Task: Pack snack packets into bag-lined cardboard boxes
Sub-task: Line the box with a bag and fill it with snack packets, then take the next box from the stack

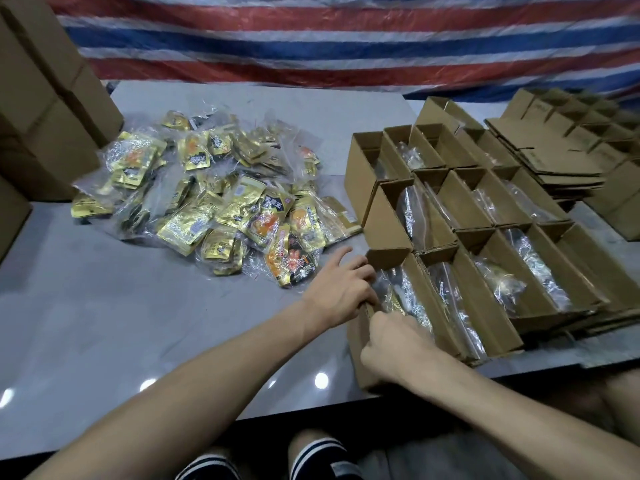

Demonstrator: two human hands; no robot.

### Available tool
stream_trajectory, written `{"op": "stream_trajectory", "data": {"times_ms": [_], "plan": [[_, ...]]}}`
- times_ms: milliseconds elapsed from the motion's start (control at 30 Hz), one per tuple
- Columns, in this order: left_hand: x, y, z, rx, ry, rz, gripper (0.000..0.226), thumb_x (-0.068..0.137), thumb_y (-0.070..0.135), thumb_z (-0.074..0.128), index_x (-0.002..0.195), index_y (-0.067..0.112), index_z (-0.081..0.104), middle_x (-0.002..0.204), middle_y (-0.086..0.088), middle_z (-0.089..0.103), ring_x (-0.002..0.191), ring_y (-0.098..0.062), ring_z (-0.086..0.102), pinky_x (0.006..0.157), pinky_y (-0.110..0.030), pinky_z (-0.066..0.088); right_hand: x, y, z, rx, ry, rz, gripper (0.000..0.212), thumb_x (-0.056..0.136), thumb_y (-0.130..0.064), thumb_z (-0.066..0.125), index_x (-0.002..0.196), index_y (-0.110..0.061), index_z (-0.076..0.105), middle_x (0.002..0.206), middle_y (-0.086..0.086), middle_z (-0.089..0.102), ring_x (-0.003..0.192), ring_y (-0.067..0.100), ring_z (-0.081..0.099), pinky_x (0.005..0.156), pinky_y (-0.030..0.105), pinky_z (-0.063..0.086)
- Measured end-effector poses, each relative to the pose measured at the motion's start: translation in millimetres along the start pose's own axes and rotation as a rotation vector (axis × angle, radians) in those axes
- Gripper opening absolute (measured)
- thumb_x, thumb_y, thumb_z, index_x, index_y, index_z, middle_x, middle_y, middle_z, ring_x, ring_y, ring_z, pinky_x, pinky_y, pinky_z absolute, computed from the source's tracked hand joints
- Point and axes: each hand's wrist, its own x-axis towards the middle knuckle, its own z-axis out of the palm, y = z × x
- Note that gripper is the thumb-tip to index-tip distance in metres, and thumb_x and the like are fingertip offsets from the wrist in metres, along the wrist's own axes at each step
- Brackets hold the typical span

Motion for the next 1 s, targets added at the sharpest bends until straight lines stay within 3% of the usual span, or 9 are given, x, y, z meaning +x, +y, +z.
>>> {"op": "stream_trajectory", "data": {"times_ms": [167, 367, 567, 700, 867, 1000], "plan": [[3, -3, 8, 0.012, -0.019, 0.007, 0.036, 0.087, 0.019, 0.058, 0.114, 0.038, 0.073, 0.12, 0.005, 0.063, 0.122, -0.023, 0.049, 0.113, -0.044, 0.021, 3, 1, 1, 0.017, 0.005, 0.015, 0.041, 0.088, -0.027, 0.053, 0.125, -0.009, 0.056, 0.131, 0.016, 0.057, 0.123, 0.036, 0.054, 0.094, 0.037, 0.046], [-7, 0, 23, -0.097, 0.04, -0.041, 0.035, 0.085, 0.012, 0.059, 0.112, 0.029, 0.075, 0.119, -0.001, 0.066, 0.122, -0.027, 0.053, 0.085, -0.039, 0.038, 8, -3, 8, -0.018, 0.008, 0.019, 0.038, 0.09, -0.025, 0.049, 0.126, -0.013, 0.056, 0.132, 0.013, 0.058, 0.124, 0.033, 0.055, 0.096, 0.037, 0.045], [-6, 0, 30, -0.044, 0.026, -0.058, 0.036, 0.086, 0.017, 0.058, 0.12, 0.025, 0.068, 0.131, -0.002, 0.058, 0.131, -0.024, 0.045, 0.1, -0.038, 0.034, 13, 1, 7, 0.022, 0.037, 0.03, 0.038, 0.092, -0.036, 0.049, 0.121, -0.014, 0.059, 0.127, 0.012, 0.061, 0.121, 0.034, 0.058, 0.094, 0.038, 0.047], [-15, -7, 19, -0.061, 0.112, -0.046, 0.048, 0.08, 0.011, 0.068, 0.127, 0.017, 0.064, 0.138, -0.008, 0.056, 0.139, -0.028, 0.042, 0.115, -0.051, 0.028, 20, 5, -4, 0.076, 0.058, 0.023, 0.045, 0.093, -0.05, 0.048, 0.116, -0.013, 0.059, 0.121, 0.011, 0.063, 0.115, 0.035, 0.06, 0.085, 0.037, 0.046], [-52, -28, -9, -0.104, 0.256, -0.135, 0.038, 0.081, 0.012, 0.071, 0.119, 0.014, 0.068, 0.125, -0.006, 0.064, 0.125, -0.028, 0.056, 0.11, -0.05, 0.035, 28, -4, -23, 0.072, 0.096, -0.008, 0.045, 0.093, -0.057, 0.047, 0.108, -0.016, 0.056, 0.12, 0.01, 0.062, 0.113, 0.034, 0.06, 0.075, 0.036, 0.039], [-97, -60, -33, -0.067, 0.323, -0.261, 0.024, 0.086, 0.018, 0.069, 0.109, 0.015, 0.071, 0.112, -0.001, 0.068, 0.112, -0.025, 0.061, 0.104, -0.045, 0.038, 33, -27, -48, 0.089, 0.273, -0.04, 0.037, 0.091, -0.055, 0.05, 0.094, -0.018, 0.058, 0.108, 0.009, 0.065, 0.1, 0.034, 0.062, 0.071, 0.035, 0.037]]}}
